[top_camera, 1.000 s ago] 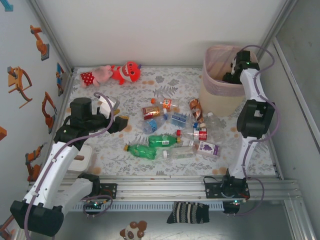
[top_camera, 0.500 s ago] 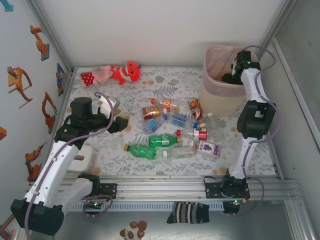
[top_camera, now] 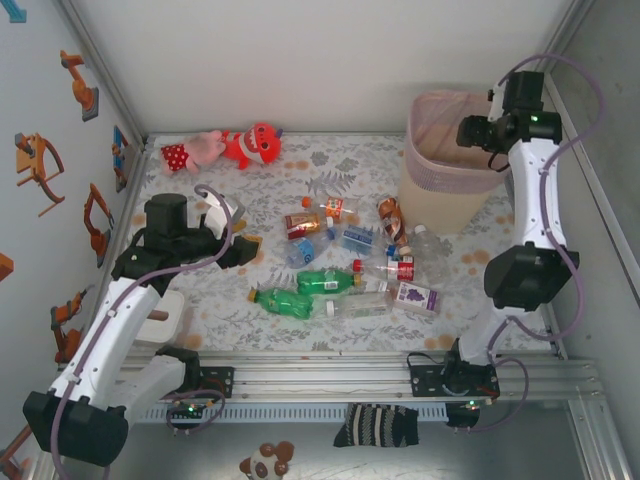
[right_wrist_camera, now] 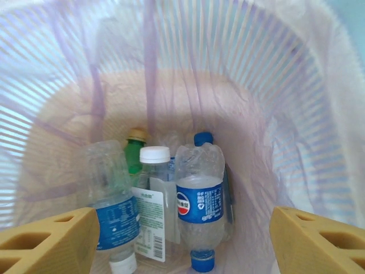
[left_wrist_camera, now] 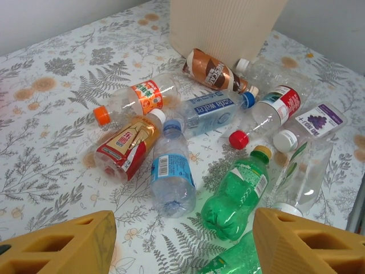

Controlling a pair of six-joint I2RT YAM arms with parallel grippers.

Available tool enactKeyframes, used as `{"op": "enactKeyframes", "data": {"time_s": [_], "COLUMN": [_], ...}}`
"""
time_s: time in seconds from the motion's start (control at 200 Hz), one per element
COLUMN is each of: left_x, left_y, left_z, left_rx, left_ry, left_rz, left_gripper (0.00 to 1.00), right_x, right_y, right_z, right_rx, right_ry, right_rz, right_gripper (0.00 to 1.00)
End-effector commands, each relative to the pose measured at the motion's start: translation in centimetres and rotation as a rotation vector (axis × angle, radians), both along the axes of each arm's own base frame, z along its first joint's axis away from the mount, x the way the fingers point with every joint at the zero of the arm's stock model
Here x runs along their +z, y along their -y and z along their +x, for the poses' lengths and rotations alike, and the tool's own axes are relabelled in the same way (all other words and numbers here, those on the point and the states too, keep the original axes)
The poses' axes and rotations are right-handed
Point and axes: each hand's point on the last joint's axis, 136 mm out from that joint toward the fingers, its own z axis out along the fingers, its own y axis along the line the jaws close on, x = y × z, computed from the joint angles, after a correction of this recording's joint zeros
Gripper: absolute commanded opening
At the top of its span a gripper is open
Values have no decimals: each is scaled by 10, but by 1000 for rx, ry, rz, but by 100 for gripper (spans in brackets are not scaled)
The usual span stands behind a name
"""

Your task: Put the plastic bottles in the bin

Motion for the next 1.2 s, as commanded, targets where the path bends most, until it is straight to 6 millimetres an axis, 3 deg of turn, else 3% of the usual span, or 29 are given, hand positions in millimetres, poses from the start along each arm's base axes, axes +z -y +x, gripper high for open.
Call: {"op": "enactKeyframes", "data": {"time_s": [0.0,0.26,0.596,0.891,1.197], "left_x": [-11,-46,-122,-160,-195], "left_y": [4,16,17,30,34], "left_z": [-9,-25,-50,-72,-66], "left_rx": [-72,-183,-344,-540,-634], "left_ry": [2,-14,-120,-109,-81], "left_rz": [20,168,557,757,913], "left_gripper": [64,64,69,81,88], "right_x": [29,57,53,41,43], "right_y": [-14,-32,-39,-43,-45], "right_z": [-21,-63,-112,-131,-143], "right_rx": [22,54,63,74,80], "right_ry": [58,182,226,215,231], "right_rz": [42,106,128,133,135], "right_gripper": [77,77,77,77,77]}}
